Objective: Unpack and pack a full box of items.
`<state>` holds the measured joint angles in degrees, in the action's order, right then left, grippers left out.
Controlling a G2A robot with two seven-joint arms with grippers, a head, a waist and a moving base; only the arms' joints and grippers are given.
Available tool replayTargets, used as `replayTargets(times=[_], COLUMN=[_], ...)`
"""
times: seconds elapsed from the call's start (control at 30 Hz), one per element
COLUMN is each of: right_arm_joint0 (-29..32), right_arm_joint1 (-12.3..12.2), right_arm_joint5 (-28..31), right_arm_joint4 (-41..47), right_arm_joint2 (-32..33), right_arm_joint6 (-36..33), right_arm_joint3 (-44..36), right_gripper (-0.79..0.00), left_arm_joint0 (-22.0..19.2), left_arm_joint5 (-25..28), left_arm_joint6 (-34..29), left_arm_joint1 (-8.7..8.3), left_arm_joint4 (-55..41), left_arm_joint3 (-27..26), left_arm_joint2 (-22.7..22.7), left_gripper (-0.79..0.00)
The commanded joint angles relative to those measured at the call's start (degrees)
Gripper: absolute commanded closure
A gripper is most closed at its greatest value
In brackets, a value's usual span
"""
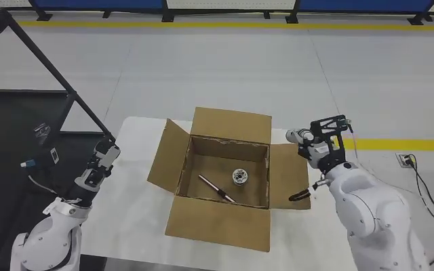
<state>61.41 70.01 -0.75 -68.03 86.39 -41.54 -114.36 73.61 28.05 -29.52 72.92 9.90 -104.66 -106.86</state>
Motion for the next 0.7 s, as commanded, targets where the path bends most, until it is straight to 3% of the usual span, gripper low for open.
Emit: replayTargets(times=[0.0,0.13,0.37,0.67], right_arm_joint0=[1.80,1.90,-1.91,-4.03], right_arm_joint1=[-0.17,-0.72,-1.05,-1.18], right_arm_joint5=[1.05,2.63,3.42,4.25], right_arm_joint4=[2.22,2.16,-2.15,-3.36], right_arm_joint2=[3.28,7.35,5.84,4.09], right_arm_joint6=[2.30,1.99,3.08,3.18], right_arm_joint3=[1.74,11.99,28.60,36.26], right_gripper=[0.000,0.000,0.000,0.000], left_arm_joint0=[0.00,0.00,0.00,0.00], left_arm_joint5=[0.00,0.00,0.00,0.00], left_arm_joint6=[0.00,0.00,0.00,0.00], left_arm_joint1=[0.00,0.00,0.00,0.00], left_arm_joint4=[0.00,0.00,0.00,0.00], left_arm_joint3=[0.00,0.00,0.00,0.00], left_arm_joint2=[0.00,0.00,0.00,0.00], left_gripper=[-0.785,-0.785,-0.785,-0.785])
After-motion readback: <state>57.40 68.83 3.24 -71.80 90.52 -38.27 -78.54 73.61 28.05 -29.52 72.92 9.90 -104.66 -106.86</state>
